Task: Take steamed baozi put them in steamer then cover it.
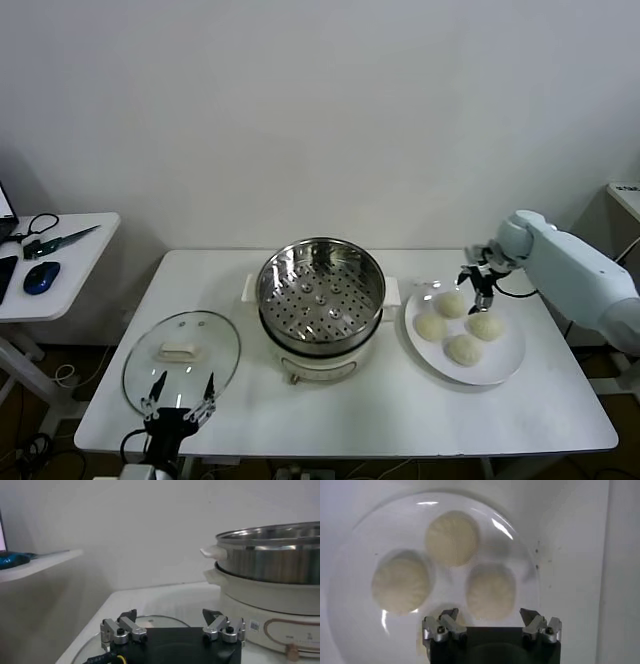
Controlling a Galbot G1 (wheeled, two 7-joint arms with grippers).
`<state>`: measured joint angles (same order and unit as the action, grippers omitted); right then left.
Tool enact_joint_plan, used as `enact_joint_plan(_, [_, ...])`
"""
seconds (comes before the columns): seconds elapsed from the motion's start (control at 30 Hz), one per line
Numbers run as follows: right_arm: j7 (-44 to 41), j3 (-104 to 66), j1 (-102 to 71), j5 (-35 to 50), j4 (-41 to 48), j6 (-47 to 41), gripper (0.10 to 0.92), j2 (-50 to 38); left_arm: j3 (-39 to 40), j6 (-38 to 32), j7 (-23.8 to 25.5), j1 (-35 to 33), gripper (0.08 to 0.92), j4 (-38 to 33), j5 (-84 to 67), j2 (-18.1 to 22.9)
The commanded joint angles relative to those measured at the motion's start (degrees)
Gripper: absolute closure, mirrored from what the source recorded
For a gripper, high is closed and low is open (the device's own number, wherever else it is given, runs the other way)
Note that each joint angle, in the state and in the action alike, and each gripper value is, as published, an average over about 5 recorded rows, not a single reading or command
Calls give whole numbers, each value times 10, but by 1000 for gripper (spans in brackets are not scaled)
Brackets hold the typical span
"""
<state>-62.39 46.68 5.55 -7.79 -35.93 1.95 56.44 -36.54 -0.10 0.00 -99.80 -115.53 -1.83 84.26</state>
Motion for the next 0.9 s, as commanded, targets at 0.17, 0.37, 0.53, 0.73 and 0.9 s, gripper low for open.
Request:
enact_joint_plan(0.17, [16, -29, -20, -17, 61, -16, 221, 50, 1, 2, 1, 5, 177, 8, -1, -2])
enact_joint_plan(0.37, [9, -26, -17, -29, 65, -20, 292, 49, 2, 3, 2, 8, 177, 9, -1, -2])
enact_joint_plan(0.53, [5, -21, -14, -27, 64, -21, 347, 47, 5, 3, 2, 11, 177, 13, 0, -1])
enact_joint_plan(0.73, [2, -4, 2, -4, 41, -27, 379, 36, 5, 3, 1, 10, 177, 13, 0, -1])
enact_joint_plan(0.9, [-6, 89, 81, 71, -49, -31, 381, -3, 5, 3, -1, 9, 177, 11, 1, 1])
